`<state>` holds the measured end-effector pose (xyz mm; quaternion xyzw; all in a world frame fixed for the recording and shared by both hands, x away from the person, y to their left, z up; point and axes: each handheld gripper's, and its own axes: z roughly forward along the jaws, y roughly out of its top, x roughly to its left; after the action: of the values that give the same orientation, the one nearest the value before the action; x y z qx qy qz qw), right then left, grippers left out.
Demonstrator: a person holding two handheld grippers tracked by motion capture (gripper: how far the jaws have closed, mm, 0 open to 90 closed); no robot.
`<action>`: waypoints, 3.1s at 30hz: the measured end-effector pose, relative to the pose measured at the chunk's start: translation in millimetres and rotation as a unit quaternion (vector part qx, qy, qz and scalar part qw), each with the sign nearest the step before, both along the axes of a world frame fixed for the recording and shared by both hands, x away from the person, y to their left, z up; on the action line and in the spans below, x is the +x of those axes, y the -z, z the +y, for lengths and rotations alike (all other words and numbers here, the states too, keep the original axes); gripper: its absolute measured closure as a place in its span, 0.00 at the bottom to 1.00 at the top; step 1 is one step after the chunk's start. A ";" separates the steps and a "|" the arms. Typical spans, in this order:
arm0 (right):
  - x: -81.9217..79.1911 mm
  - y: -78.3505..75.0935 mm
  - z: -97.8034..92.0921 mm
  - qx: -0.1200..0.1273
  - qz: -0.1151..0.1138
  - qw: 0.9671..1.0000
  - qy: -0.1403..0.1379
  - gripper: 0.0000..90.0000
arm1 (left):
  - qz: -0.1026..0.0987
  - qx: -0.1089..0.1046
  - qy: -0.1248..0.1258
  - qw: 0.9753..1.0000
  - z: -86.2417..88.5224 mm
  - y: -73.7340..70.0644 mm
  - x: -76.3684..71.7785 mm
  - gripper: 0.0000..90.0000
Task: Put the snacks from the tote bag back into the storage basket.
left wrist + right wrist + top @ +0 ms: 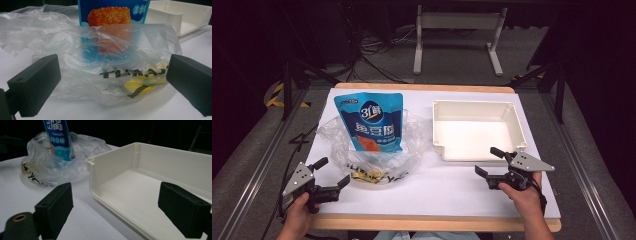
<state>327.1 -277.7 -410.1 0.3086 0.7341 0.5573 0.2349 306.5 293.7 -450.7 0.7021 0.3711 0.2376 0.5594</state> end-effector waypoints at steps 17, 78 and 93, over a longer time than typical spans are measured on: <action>-1.5 -48.5 6.6 -0.003 0.015 1.000 -0.024 0.14 | -0.002 0.004 -0.004 1.000 -0.2 0.5 0.0 0.00; 64.2 -119.6 129.2 -0.048 0.000 0.988 -0.150 0.05 | -0.003 0.003 0.003 1.000 0.6 -0.9 -1.2 0.00; 80.0 -119.6 171.6 -0.021 0.004 0.984 -0.179 0.04 | -0.002 0.001 0.004 1.000 1.0 -0.8 -0.9 0.00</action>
<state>407.1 -106.2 -290.4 0.1697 0.7899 0.5736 0.1349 305.6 294.7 -449.9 0.7037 0.3668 0.2377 0.5602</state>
